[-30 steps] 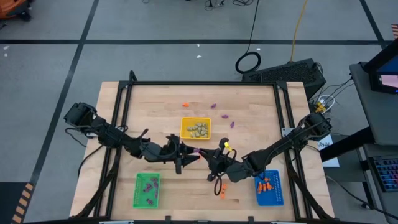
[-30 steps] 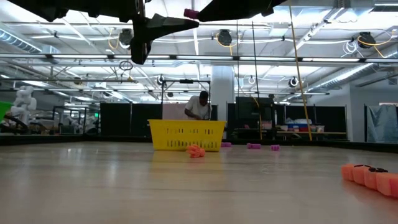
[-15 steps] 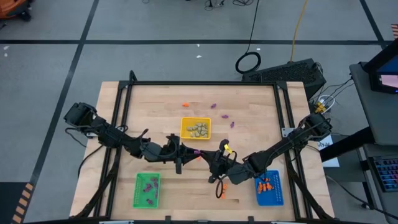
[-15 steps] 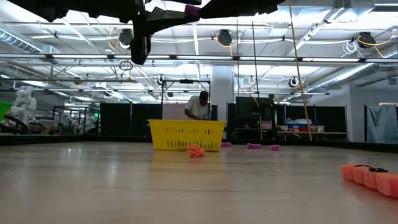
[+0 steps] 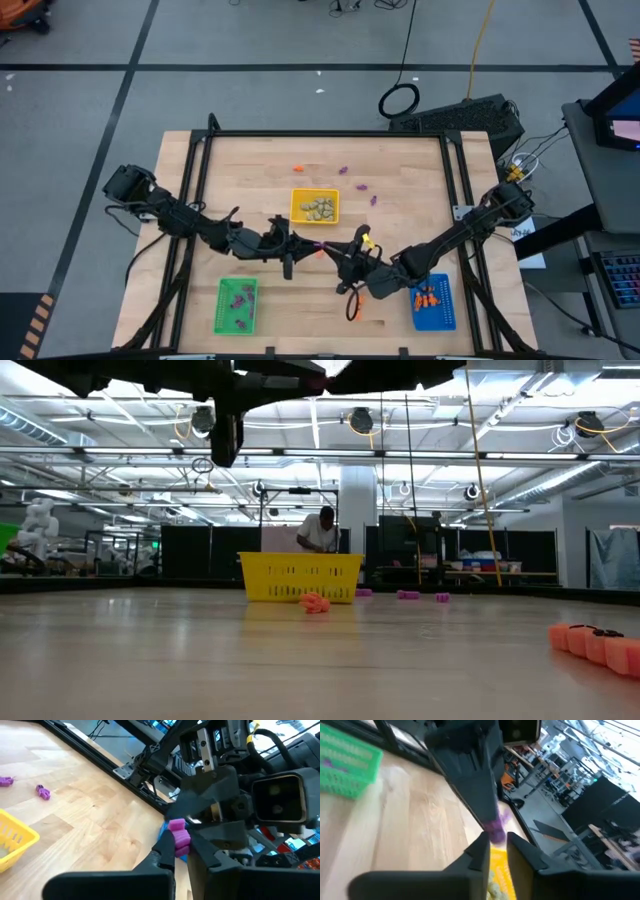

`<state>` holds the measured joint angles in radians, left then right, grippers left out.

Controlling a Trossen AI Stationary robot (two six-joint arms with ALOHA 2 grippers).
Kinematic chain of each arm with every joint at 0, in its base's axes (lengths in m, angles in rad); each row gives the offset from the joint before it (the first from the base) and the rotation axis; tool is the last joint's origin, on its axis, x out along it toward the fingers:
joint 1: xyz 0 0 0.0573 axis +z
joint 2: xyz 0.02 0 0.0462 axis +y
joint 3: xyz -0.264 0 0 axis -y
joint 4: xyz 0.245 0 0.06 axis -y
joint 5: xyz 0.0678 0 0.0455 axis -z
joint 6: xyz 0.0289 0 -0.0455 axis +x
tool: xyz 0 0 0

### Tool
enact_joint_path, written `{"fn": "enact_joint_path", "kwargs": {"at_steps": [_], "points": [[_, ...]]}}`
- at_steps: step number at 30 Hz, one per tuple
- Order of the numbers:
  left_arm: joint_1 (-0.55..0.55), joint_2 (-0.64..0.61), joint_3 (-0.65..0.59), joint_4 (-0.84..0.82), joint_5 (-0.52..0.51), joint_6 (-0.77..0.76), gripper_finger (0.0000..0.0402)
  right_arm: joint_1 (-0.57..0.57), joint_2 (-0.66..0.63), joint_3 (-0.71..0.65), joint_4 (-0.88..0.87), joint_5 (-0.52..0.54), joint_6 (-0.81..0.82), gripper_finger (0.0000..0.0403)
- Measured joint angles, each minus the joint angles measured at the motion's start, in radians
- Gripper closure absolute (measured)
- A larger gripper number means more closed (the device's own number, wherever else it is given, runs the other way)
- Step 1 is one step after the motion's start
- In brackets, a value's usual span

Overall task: Sort Halloween decoration
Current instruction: Put the purple skeleton toy in the green basket

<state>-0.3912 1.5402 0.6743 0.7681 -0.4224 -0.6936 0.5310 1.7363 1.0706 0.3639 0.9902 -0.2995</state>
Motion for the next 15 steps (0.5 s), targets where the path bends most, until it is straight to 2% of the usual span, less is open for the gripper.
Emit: {"fn": "enact_joint_path", "kwargs": {"at_steps": [9,15], "points": [[-0.002,0.0,0.0,-0.001,0.03,0.002,0.0389,0.028,0.0,0.0,-0.023,0.011,0.029,0.0242],[-0.002,-0.011,0.0,0.0,0.122,0.055,0.0389,0.057,0.0,0.0,-0.032,0.01,0.034,0.02]]}}
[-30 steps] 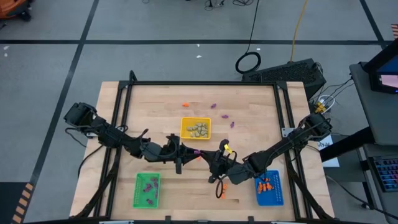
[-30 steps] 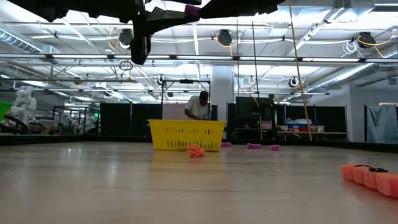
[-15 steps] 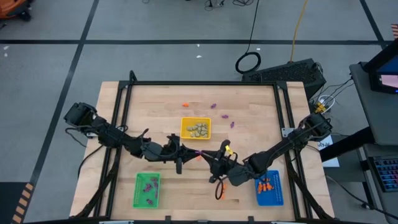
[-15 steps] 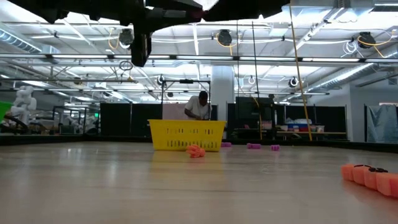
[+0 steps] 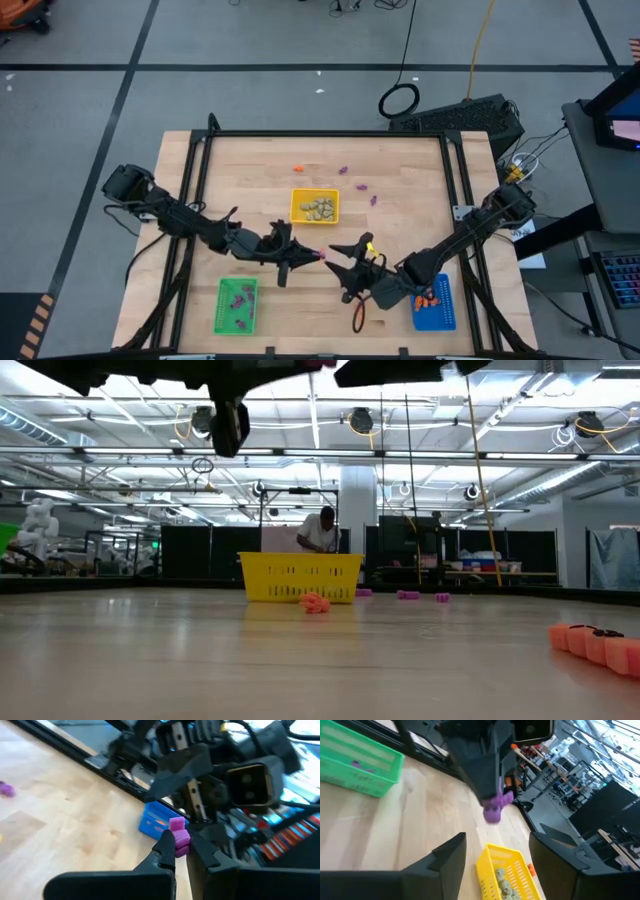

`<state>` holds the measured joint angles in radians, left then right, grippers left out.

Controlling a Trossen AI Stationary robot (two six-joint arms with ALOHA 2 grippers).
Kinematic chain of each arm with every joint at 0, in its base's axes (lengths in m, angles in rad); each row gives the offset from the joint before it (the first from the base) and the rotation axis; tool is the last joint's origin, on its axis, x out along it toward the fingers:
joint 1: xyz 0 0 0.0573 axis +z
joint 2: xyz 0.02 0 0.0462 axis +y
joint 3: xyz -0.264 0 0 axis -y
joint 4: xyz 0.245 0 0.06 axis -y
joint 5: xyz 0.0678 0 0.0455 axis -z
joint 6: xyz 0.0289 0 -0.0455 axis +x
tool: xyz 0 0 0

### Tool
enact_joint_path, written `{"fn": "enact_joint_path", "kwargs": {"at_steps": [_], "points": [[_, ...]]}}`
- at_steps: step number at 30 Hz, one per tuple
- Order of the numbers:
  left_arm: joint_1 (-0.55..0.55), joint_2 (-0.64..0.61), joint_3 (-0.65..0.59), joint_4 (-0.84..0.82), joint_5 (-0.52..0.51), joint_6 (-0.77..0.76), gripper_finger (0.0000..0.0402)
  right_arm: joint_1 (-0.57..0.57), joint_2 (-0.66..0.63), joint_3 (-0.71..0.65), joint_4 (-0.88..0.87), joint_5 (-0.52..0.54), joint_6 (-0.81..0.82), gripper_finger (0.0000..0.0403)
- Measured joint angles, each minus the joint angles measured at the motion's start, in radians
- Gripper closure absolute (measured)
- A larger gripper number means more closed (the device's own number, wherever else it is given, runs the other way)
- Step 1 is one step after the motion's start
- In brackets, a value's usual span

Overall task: Sort Halloween decoration
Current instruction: Put the purple skeleton toy in the green basket

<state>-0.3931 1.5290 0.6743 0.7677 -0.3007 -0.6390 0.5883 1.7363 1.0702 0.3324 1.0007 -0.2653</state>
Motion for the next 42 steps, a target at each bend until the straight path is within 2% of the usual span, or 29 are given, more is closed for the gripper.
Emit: {"fn": "enact_joint_path", "kwargs": {"at_steps": [3,5,16,22,27,33,42], "points": [[0.0,-0.028,0.0,-0.038,0.065,0.009,0.0389,0.024,0.0,0.0,-0.012,-0.001,0.0,0.0196],[-0.004,-0.057,0.0,-0.087,0.072,-0.006,0.0389,0.041,0.0,0.0,-0.017,-0.002,0.0,0.0197],[-0.125,-0.27,0.0,-0.419,-0.046,-0.007,0.039,0.077,0.0,0.0,-0.019,-0.002,-0.002,0.0204],[-0.231,-0.331,0.0,-0.578,-0.043,-0.074,0.0386,0.077,0.0,0.0,-0.026,-0.002,0.0,0.0204],[-0.318,-0.342,0.0,-0.681,0.001,-0.088,0.0385,0.077,0.0,0.0,-0.028,-0.003,0.001,0.0204],[-0.401,-0.342,0.0,-0.772,0.035,-0.204,0.0384,0.077,0.0,0.0,-0.031,-0.003,0.002,0.0204],[-0.478,-0.342,0.0,-1.029,0.023,-0.446,0.0384,0.077,0.0,0.0,-0.032,-0.003,0.002,0.0204]]}}
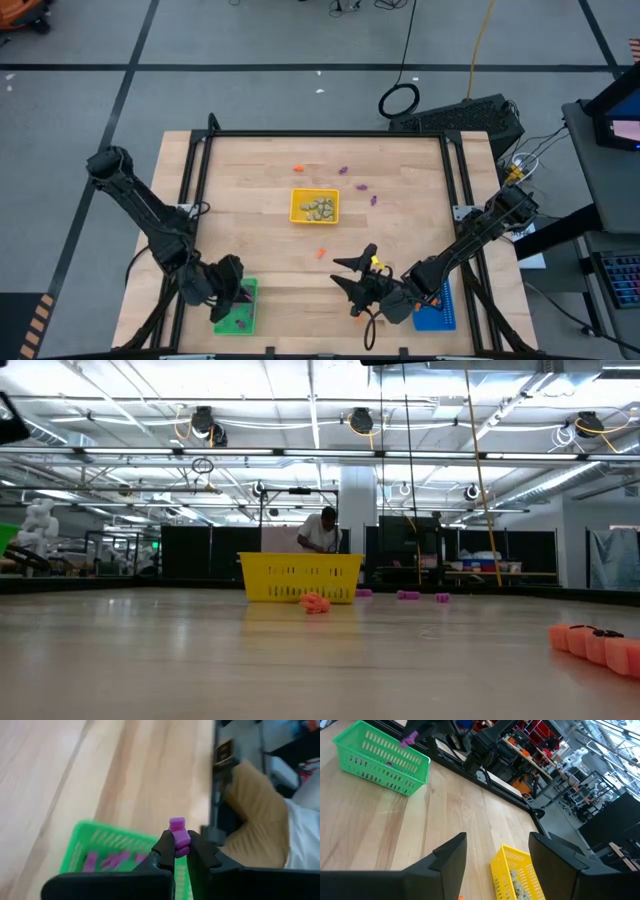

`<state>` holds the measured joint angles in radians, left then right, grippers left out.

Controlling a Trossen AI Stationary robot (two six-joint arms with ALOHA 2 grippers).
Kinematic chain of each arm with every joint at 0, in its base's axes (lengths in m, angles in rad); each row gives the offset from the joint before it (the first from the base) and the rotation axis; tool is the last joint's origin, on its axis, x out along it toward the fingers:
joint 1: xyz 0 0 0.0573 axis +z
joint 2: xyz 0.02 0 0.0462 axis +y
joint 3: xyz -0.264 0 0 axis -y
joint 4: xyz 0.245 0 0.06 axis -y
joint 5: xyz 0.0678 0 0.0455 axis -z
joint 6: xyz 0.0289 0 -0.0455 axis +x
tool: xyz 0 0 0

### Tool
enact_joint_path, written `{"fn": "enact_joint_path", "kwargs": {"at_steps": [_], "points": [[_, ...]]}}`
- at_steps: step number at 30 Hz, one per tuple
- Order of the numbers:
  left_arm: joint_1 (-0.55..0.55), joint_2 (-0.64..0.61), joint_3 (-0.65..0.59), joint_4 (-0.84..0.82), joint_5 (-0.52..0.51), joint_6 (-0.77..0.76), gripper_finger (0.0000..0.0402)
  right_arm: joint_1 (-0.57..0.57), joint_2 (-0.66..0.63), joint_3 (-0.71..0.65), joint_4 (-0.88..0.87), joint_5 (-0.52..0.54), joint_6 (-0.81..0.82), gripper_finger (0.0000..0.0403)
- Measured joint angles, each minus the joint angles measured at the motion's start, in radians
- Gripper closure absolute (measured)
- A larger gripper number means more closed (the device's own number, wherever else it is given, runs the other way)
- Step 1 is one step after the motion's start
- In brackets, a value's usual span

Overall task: Sort Halloween decoration
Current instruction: Put the purple skeleton toy in the green basket

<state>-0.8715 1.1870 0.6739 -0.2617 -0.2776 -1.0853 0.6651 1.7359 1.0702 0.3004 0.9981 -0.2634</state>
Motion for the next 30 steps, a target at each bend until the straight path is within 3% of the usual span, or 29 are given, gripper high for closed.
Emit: {"fn": "enact_joint_path", "kwargs": {"at_steps": [10,20,30], "points": [[-0.06,0.047,0.105,-0.278,-0.016,-0.164,0.0383,-0.001,0.0,0.0,0.0,0.0,-0.002,0.0204],[-0.06,0.19,0.115,-0.279,0.067,-0.165,0.0383,-0.001,0.0,0.0,-0.015,0.0,0.012,0.0204],[-0.052,0.234,0.115,-0.283,0.068,-0.133,0.0369,-0.004,0.0,0.0,-0.015,-0.001,0.016,0.0204]]}}
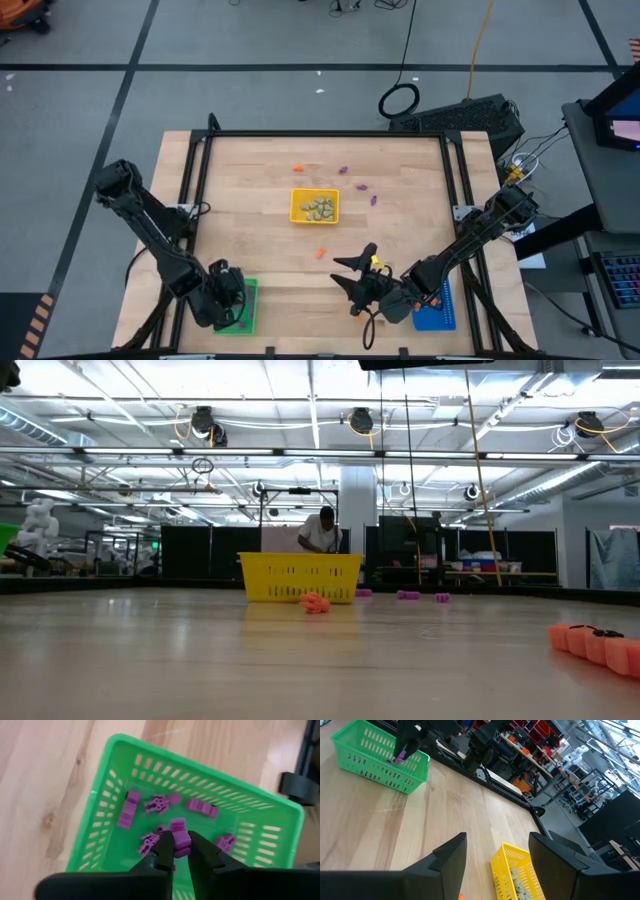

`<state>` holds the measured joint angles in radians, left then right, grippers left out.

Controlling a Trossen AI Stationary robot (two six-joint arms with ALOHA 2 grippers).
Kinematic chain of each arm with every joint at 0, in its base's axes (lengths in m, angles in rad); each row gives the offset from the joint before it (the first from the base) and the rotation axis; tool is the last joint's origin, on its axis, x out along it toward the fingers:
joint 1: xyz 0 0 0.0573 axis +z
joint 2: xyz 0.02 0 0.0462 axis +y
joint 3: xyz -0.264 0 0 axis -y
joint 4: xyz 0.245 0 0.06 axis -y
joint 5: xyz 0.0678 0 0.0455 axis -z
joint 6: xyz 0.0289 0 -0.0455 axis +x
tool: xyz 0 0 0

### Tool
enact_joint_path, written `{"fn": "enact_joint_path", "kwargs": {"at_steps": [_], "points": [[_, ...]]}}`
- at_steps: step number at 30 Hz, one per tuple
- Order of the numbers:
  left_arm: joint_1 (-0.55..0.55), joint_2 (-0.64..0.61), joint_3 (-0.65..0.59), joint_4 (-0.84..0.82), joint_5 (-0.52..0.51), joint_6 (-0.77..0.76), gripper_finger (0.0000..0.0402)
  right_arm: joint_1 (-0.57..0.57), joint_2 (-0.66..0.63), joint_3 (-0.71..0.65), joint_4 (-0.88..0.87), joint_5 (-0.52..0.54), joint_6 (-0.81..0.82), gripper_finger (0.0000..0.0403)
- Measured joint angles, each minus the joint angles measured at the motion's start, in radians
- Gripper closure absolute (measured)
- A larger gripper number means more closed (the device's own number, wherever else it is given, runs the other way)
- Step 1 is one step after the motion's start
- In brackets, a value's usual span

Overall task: Sort Halloween decoration
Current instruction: Put the purple skeleton toy in the green basket, then put the orange skeleton toy in the blue basket

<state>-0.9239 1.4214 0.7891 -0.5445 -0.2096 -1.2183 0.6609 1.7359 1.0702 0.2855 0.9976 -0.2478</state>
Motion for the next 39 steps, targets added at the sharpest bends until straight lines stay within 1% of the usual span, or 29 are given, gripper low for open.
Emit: {"fn": "enact_joint_path", "kwargs": {"at_steps": [3,8,10,13,16,19,23,27,31,34,37,39], "points": [[0.011,0.0,0.0,-0.012,-0.004,-0.005,0.0329,-0.003,0.0,0.0,0.0,0.0,0.002,0.0204],[0.038,0.0,0.0,-0.039,-0.007,-0.003,0.024,-0.012,0.0,0.0,0.0,-0.004,0.034,0.0204],[0.05,0.0,0.0,-0.042,0.016,0.002,0.0209,-0.012,0.0,0.0,0.0,-0.005,0.034,0.0204],[0.065,0.0,0.0,-0.041,0.06,0.001,0.0174,-0.012,0.0,0.0,0.0,-0.005,0.034,0.0204],[0.08,0.0,0.0,-0.041,0.116,0.002,0.0157,-0.012,0.0,0.0,0.0,-0.005,0.03,0.0204],[0.08,0.0,0.007,-0.045,0.17,0.002,0.0153,-0.012,0.0,0.0,0.0,-0.005,0.034,0.0204],[0.079,0.0,0.07,-0.04,0.164,0.061,0.0153,-0.009,0.0,0.0,0.0,-0.005,0.077,0.0204],[0.09,0.0,0.159,-0.04,0.08,0.19,0.0153,0.013,0.0,0.0,0.0,-0.005,0.14,0.0204],[0.109,0.0,0.234,-0.038,-0.056,0.362,0.0153,0.039,0.0,0.0,0.0,-0.006,0.225,0.0204],[0.128,-0.001,0.263,-0.031,-0.204,0.486,0.0153,0.048,0.0,0.0,0.0,-0.006,0.293,0.0204],[0.154,-0.001,0.264,0.03,-0.377,0.614,0.0152,0.048,0.0,0.0,-0.01,-0.012,0.355,0.0204],[0.173,-0.001,0.264,0.083,-0.487,0.706,0.0152,0.048,-0.001,0.0,-0.041,-0.038,0.395,0.0204]]}}
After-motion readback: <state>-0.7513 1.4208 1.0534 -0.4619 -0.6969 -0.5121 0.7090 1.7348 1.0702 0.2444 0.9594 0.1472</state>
